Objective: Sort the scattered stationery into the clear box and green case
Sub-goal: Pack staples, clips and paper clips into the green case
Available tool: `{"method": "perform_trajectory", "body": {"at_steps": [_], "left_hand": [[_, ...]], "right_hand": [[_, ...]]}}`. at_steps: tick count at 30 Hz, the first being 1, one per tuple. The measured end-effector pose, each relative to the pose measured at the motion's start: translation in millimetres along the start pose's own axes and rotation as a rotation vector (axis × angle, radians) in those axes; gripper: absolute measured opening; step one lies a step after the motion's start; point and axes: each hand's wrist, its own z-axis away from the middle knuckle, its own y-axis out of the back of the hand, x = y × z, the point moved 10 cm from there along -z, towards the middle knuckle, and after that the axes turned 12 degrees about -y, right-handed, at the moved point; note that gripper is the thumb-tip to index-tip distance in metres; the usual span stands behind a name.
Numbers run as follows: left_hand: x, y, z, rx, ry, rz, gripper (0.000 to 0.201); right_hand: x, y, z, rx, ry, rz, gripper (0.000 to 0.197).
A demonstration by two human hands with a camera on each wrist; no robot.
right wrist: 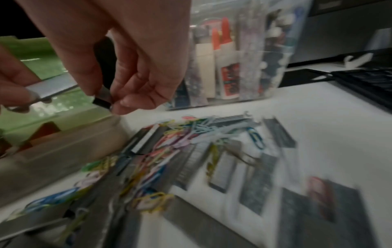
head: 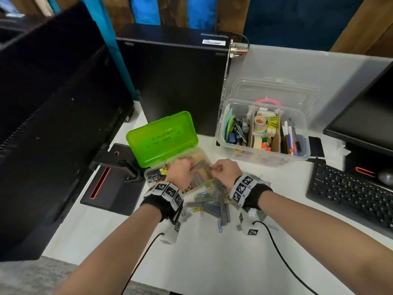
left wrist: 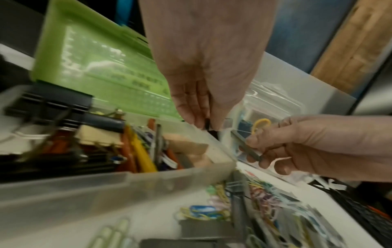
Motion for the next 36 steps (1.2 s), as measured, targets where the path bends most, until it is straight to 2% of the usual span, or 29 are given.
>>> {"method": "perform_trajectory", "body": {"at_steps": [6,12,18,23,30,32,34,36], "left_hand": [[-22,6,3,0.015,0.087,0.0,0.009],[-26,9,3,0.009,0.087,-0.003,0.011],[-30,7,4,-0.012,0.11,0.002,0.012],[-30,8,4,-0.01,0.113,-0.009,0.012],[-28,8,3,-0.007,0.121,0.018,0.012],[-24,6,4,0.0,0.119,0.051,0.011],[-21,5,4,0.014,0.124,0.102,0.012],[-16,3,5,0.021,0.13,0.159,0.012]], "right_hand": [[-33,-27,-4,-0.017,0.074,0.509,0.03],[-42,-36,-7,0.014,0.117,0.711,0.024],[-43,-41,-5,0.054,0.117,0.78,0.02],[-42,-48,-3,0.013,0.105,0.738,0.02],[-27,-49,-4,-0.153,0.027,0.662,0.02],[-28,-44,-2,-0.142,0.029,0.621,0.022],[-29,-29,-7,-0.066,0.0,0.461,0.024],[-27,-16,-13,-0.015,-0.03,0.175,0.024]]}}
